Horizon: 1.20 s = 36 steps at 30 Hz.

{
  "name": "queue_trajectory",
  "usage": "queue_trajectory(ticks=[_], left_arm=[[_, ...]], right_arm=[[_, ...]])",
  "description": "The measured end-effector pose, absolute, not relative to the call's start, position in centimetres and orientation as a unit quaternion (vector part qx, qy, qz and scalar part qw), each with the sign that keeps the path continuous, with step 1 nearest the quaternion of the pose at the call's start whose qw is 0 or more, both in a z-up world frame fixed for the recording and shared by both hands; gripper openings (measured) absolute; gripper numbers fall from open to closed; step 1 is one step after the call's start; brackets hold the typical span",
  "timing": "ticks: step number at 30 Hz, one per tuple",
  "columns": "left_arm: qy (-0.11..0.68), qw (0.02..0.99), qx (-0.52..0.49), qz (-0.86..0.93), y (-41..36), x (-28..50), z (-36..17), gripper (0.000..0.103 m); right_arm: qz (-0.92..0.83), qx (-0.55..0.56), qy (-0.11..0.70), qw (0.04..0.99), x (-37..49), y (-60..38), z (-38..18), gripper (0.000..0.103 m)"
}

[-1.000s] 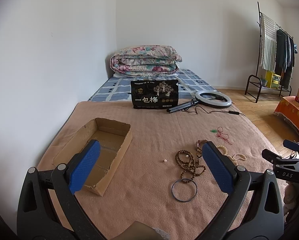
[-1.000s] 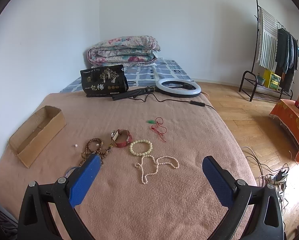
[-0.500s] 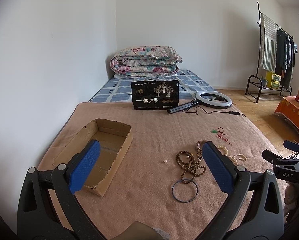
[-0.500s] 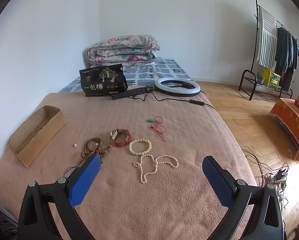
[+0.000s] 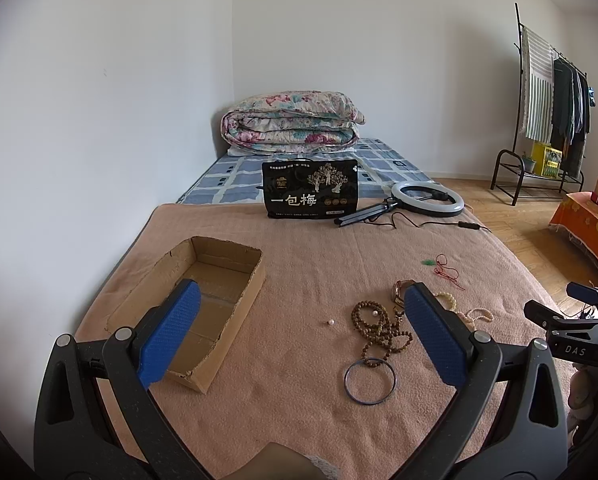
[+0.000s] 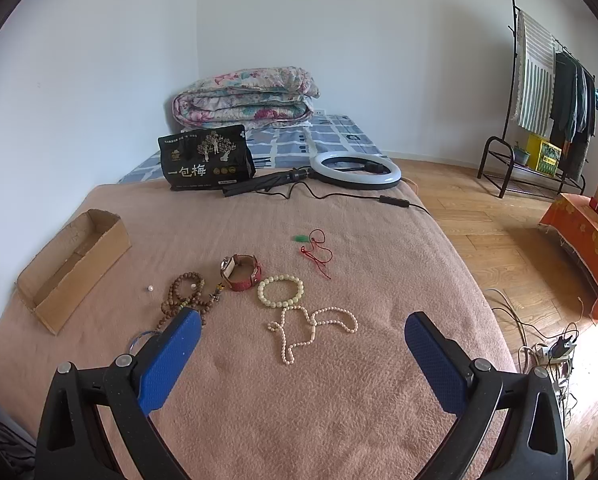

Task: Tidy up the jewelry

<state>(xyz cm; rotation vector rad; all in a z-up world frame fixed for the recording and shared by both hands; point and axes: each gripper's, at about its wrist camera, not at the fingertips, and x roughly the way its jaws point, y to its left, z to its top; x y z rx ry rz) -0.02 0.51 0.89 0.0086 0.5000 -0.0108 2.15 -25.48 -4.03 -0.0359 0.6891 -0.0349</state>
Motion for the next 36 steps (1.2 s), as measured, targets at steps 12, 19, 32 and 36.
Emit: queue_trajectory(ticks=[12, 19, 32, 36], left_arm=[[0.247, 0.969, 0.004, -0.005, 0.5, 0.0, 0.8, 0.103], [0.248, 0.969, 0.003, -0.006, 0.6, 0.0, 0.8, 0.103], [0.253, 0.967, 0.007, -0.005, 0.4, 0.3, -0.1, 0.103], [0.259, 0.966, 0.008, -0.005, 0.1, 0.7, -1.0, 0.103]], right_arm=[[-0.018, -0.017, 0.340, 0.940, 2.2, -25.7, -4.2, 0.103], [-0.018, -0.016, 0.341, 0.940, 2.2, -25.7, -4.1, 0.103], [-0.019, -0.016, 0.343, 0.939, 2.1, -25.8, -4.3, 0.103], [-0.018, -0.014, 0.346, 0.938, 2.4, -26.0, -4.4, 0.103]])
